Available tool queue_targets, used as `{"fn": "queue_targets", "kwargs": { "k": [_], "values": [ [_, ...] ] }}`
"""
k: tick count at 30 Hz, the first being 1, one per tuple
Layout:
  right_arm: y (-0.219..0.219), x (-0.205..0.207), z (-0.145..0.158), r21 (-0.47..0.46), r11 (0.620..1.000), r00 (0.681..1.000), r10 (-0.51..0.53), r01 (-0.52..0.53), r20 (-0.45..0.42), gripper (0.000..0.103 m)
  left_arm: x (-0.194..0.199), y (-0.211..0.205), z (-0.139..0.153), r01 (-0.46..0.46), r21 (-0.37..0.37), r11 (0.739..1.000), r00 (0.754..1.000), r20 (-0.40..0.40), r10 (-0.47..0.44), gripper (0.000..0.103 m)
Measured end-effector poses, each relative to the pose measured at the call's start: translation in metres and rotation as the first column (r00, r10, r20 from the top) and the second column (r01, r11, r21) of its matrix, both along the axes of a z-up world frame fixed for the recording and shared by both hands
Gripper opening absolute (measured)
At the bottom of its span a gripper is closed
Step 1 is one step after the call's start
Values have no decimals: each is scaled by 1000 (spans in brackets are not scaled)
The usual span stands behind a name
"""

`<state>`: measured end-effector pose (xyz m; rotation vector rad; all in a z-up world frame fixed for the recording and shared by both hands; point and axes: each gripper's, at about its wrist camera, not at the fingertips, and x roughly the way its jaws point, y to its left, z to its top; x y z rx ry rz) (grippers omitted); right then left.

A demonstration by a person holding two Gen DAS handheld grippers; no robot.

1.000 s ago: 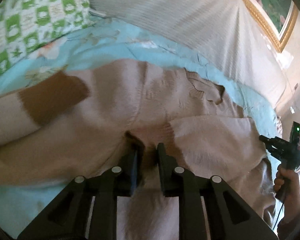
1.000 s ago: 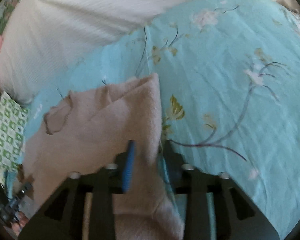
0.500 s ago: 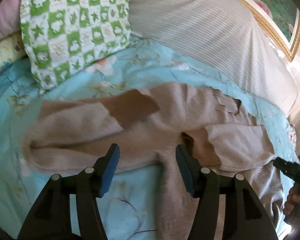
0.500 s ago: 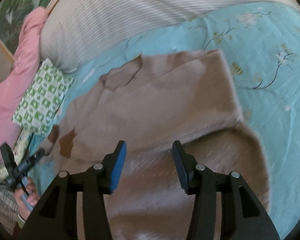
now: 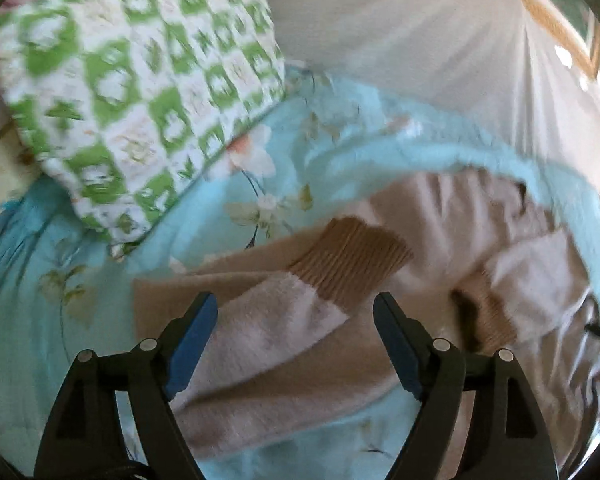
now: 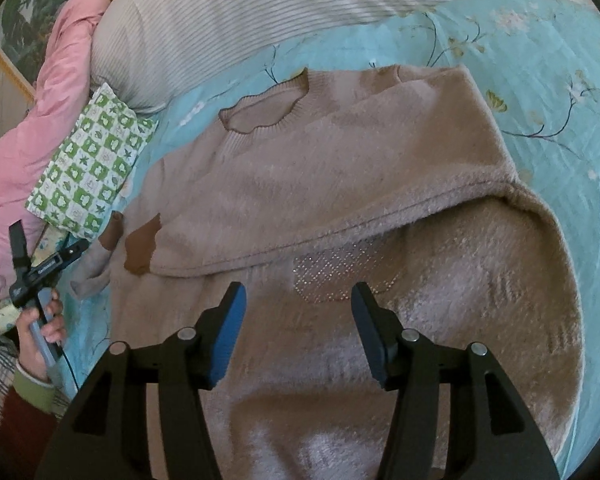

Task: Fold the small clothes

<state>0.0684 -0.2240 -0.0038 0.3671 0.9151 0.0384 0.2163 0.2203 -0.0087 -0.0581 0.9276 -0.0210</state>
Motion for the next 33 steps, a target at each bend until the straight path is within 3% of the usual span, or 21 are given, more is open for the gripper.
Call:
{"fn": "queue_targets", "kwargs": {
  "k": [4,5,6,8,9,12,15,21,23,28,33],
  "values": [
    [-2,1,-2,21,1000,1000,3,-3,-3,56,16,4,-23,33,27,999,996,-90,-30,80],
    [-2,1,-2,21,1000,1000,4,-4,-2,56,17,4,-26,37,31,999,994,-105,-33,72],
    [-2,1,-2,16,1000,1000,-1,1,-2,56,18,3,-29,42,35,999,993,-116,-37,47],
    [-4,0,-2,15,1000,1000,-13,13,3,56,13,1,-29,46,6,999,994,-101,-45,16],
    [-6,0,-2,26,999,1000,-19,19,3,56,8,-2,-26,42,-5,999,996,-82,-43,9],
    [-9,-1,-3,44,999,999,-32,32,5,56,-7,-15,-15,33,-4,999,999,-27,-33,8],
    [-9,-4,-1,50,998,999,-29,28,15,56,-22,-35,8,41,-67,997,998,49,-38,7],
    [-17,-11,3,66,997,998,-50,47,36,56,-30,-110,50,137,-167,976,977,186,-105,7],
    [-24,-14,4,72,996,997,-63,60,41,56,-23,-138,55,160,-170,972,969,216,-122,8],
    [-44,-22,9,73,992,992,-112,107,65,56,-5,-220,52,232,-170,958,951,248,-186,8],
    [-72,-28,11,82,983,982,-172,165,80,56,12,-289,25,299,-149,943,940,214,-265,8]
  ]
}}
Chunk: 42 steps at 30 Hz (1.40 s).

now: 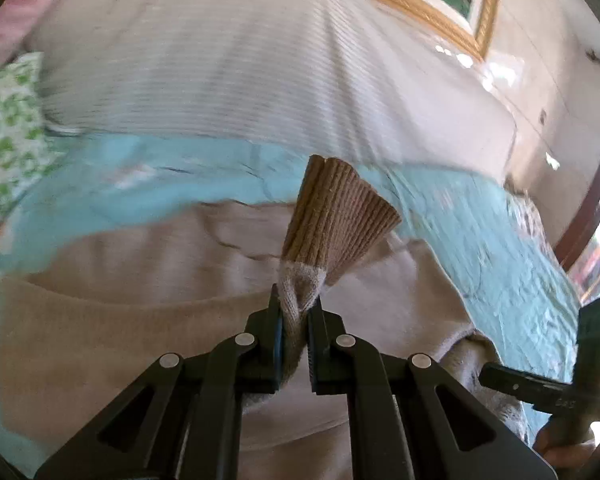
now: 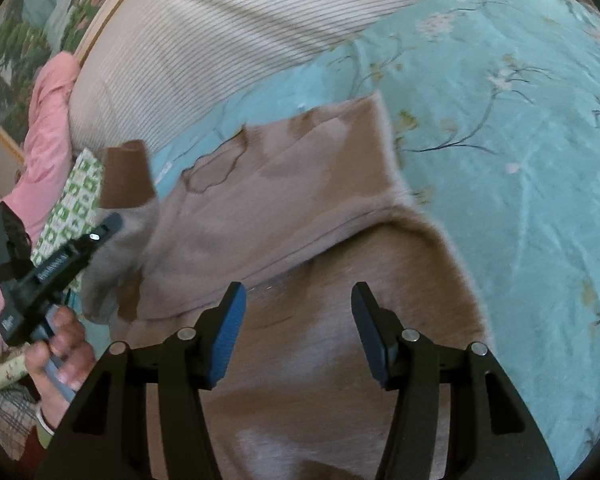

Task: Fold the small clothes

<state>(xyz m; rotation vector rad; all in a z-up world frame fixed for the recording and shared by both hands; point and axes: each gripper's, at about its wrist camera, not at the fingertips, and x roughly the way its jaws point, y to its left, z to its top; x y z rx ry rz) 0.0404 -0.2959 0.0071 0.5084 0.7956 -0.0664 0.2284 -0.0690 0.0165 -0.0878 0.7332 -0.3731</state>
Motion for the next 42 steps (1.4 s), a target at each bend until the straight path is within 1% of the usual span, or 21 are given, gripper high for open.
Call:
{"fn": "queue_targets", "kwargs": {
  "k": [5,6,7,9,10,11,12,16,19,22,24,28,30,32,33,34,35,36,37,39,42],
  "values": [
    [-13,1,-1,2,1000,1000,-24,24,-6,56,12,-44,-36,34,74,997,998,-53,-30,10],
    [-14,2,-1,2,1000,1000,-26,26,-7,56,13,-46,-42,43,78,996,997,-71,-37,16],
    [-14,2,-2,4,1000,1000,-29,29,-10,56,14,-47,-48,51,80,996,995,-95,-43,19],
    [-15,6,-3,16,999,999,-34,34,-17,57,11,-44,-53,62,81,995,991,-120,-52,35],
    [-15,8,-3,26,999,999,-38,38,-20,61,6,-40,-52,63,86,994,991,-120,-52,41],
    [-14,10,-3,35,998,999,-42,43,-20,66,0,-37,-50,58,95,994,992,-114,-47,56],
    [-13,12,-3,46,998,999,-43,44,-15,71,-11,-28,-46,42,107,993,995,-97,-32,66],
    [3,26,-1,69,998,1000,-11,11,-5,71,-50,15,-34,-23,117,993,998,-57,30,67],
    [21,42,-3,94,995,999,36,-35,-11,71,-70,61,-32,-119,147,982,991,-42,127,67],
    [35,53,-6,63,997,999,40,-39,-19,71,-80,112,-37,-239,174,955,966,-53,252,67],
    [32,59,-6,45,999,1000,9,-8,-14,71,-81,148,-46,-317,173,932,940,-76,334,67],
    [17,78,-14,79,996,998,-31,36,-54,71,-69,184,-70,-394,205,896,891,-153,427,66],
    [21,90,-19,69,998,997,-4,10,-75,71,-63,190,-75,-408,188,894,883,-166,438,67],
    [31,104,-27,50,998,991,47,-40,-128,71,-55,189,-75,-418,179,891,880,-163,446,67],
    [36,109,-31,35,998,987,56,-52,-149,70,-51,188,-75,-417,182,890,881,-158,445,67],
    [41,112,-31,9,998,986,62,-61,-153,46,-45,185,-75,-423,190,886,879,-151,452,67],
    [46,116,-28,-19,996,985,81,-85,-150,26,-39,185,-76,-431,202,880,875,-147,462,67],
    [47,117,-24,-7,994,985,106,-108,-138,11,-35,183,-77,-437,214,874,870,-144,471,67],
    [45,117,-17,16,993,987,121,-120,-108,11,-34,183,-77,-441,219,870,869,-138,475,67],
    [36,105,17,-39,994,995,103,-102,7,11,-28,185,-77,-451,225,864,864,-132,485,68],
    [6,82,55,-130,991,992,-7,24,124,11,-30,189,-78,-454,197,869,864,-140,483,71]
  ]
}}
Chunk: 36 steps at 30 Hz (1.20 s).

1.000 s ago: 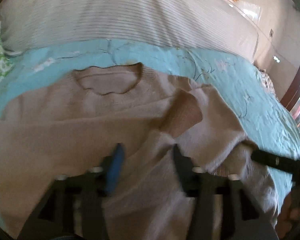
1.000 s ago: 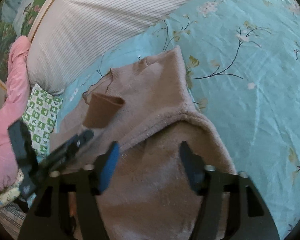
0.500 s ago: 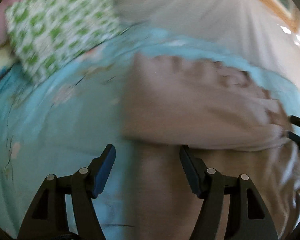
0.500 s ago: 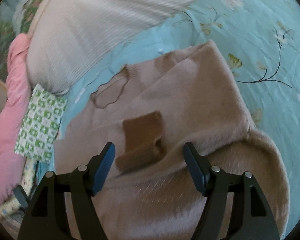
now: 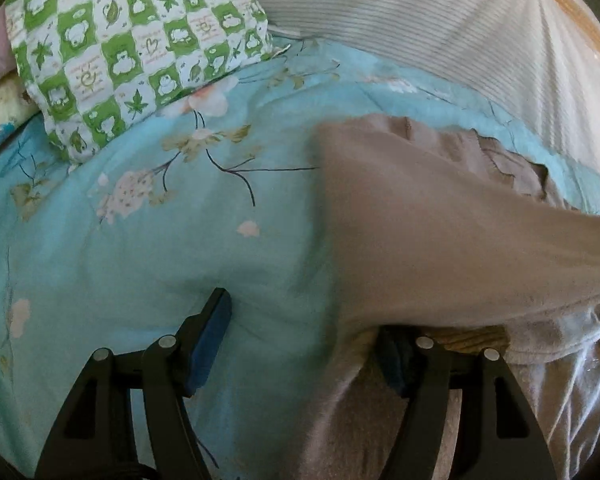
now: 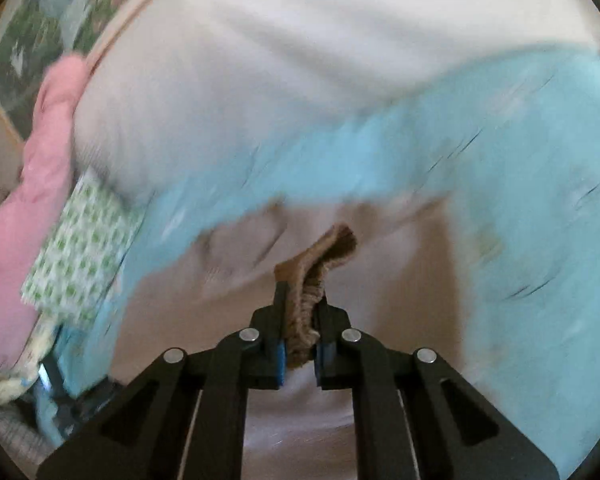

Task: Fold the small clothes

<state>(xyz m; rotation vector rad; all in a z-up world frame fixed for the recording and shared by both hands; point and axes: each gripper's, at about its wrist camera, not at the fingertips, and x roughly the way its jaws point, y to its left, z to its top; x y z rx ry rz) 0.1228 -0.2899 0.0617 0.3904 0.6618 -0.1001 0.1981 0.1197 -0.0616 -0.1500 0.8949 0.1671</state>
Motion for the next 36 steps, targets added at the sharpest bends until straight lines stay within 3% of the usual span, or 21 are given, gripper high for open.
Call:
{"fn": "queue_targets", "kwargs": {
  "k": [4,8,19,21,24,27,30,32,36],
  "values": [
    [-35,1,-23,54,998,997,-33,37,-76,11,1,-4,0,-13,20,1000,1000,-2,13,72],
    [-27,4,-51,24,1000,991,-14,17,-135,11,1,5,1,-46,-42,998,999,-8,45,72],
    [-28,1,-48,-19,1000,999,-4,3,-34,11,-3,8,-1,-54,-72,996,998,8,54,72],
    [-29,1,-53,-11,1000,997,2,-3,-81,12,-3,5,-2,-30,-57,998,1000,-10,29,72],
    [-32,-3,-67,-19,1000,980,-22,18,-196,20,-9,2,-1,23,-32,999,999,-30,-24,72],
    [-38,-18,-66,-1,1000,978,-19,19,-208,21,-20,5,0,85,-43,995,995,-44,-86,71],
    [-41,-34,-52,-22,999,981,-49,45,-188,26,-32,13,10,145,-115,983,988,-34,-150,71],
    [-38,-40,-38,-67,995,985,-80,71,-154,37,-34,24,23,158,-199,967,987,7,-160,73],
    [-14,-24,-29,-34,999,994,30,-34,-109,39,-5,30,35,111,-287,952,994,21,-110,80]
  ]
}}
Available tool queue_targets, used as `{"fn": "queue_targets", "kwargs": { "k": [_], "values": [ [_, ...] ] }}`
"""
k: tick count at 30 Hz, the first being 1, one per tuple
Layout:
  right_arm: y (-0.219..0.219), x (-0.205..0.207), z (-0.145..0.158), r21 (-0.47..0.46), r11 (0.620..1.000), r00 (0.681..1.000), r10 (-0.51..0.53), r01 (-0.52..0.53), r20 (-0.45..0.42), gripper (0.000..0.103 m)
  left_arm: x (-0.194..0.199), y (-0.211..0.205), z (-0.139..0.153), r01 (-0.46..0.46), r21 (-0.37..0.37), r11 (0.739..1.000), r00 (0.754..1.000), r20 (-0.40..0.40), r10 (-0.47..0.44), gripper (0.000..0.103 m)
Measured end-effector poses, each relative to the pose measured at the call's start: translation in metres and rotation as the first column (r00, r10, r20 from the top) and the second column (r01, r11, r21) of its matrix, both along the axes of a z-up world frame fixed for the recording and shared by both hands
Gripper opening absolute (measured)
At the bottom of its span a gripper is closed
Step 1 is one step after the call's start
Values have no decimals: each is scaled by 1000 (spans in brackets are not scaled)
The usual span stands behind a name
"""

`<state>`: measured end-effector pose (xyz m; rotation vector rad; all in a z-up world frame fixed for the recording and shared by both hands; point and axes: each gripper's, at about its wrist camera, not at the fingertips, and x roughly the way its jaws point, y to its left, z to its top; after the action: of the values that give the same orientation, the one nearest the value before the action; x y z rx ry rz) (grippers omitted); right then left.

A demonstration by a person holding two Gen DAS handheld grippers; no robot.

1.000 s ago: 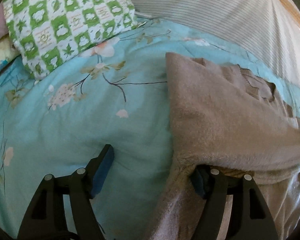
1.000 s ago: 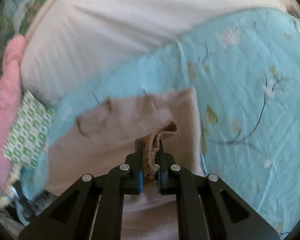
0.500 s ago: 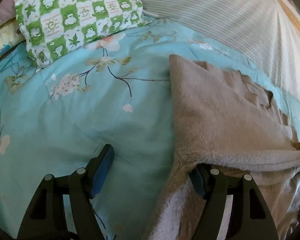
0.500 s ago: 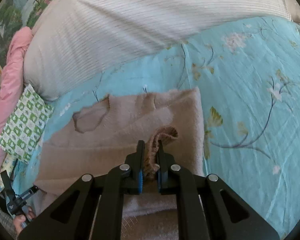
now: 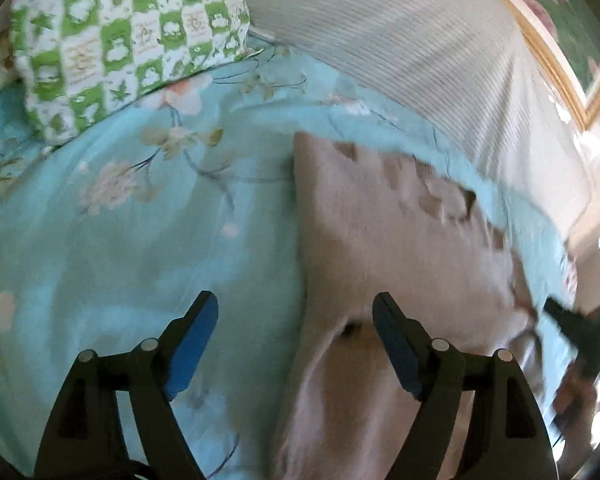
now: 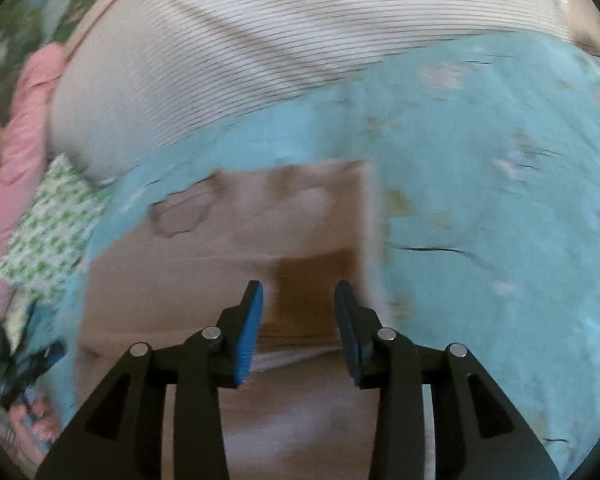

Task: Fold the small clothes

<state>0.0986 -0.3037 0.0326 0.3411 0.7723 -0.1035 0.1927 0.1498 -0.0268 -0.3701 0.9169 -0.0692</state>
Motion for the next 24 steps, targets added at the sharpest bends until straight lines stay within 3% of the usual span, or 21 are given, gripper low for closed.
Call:
{"fn": "queue_targets", "kwargs": {
  "k": [3,5,8,10,13,17,21,24],
  "values": [
    [23,20,-13,22,995,995,101,-100,-14,39,36,-12,-12,-19,45,999,998,-53,21,80],
    [30,30,-28,5,993,989,121,-121,-80,39,51,-21,-23,-26,109,994,995,-93,36,80],
    [16,32,-42,-91,995,986,13,-28,-164,39,57,-31,-27,-7,220,975,995,-94,28,80],
    [0,21,-37,-45,999,991,-17,11,-135,39,49,-33,-22,4,245,970,996,-90,19,80],
    [-11,-4,-18,-52,998,993,-53,47,-108,40,27,-30,-12,20,214,977,996,-85,-1,78],
    [-12,-48,1,-27,999,996,-21,19,-81,42,-20,-28,-1,35,156,987,998,-65,-25,79],
    [4,-99,1,-33,999,997,17,-20,-80,47,-81,-29,3,60,103,993,997,-63,-53,79],
    [15,-130,-6,-14,999,995,34,-35,-91,48,-121,-36,1,72,119,990,996,-66,-65,79]
  ]
}}
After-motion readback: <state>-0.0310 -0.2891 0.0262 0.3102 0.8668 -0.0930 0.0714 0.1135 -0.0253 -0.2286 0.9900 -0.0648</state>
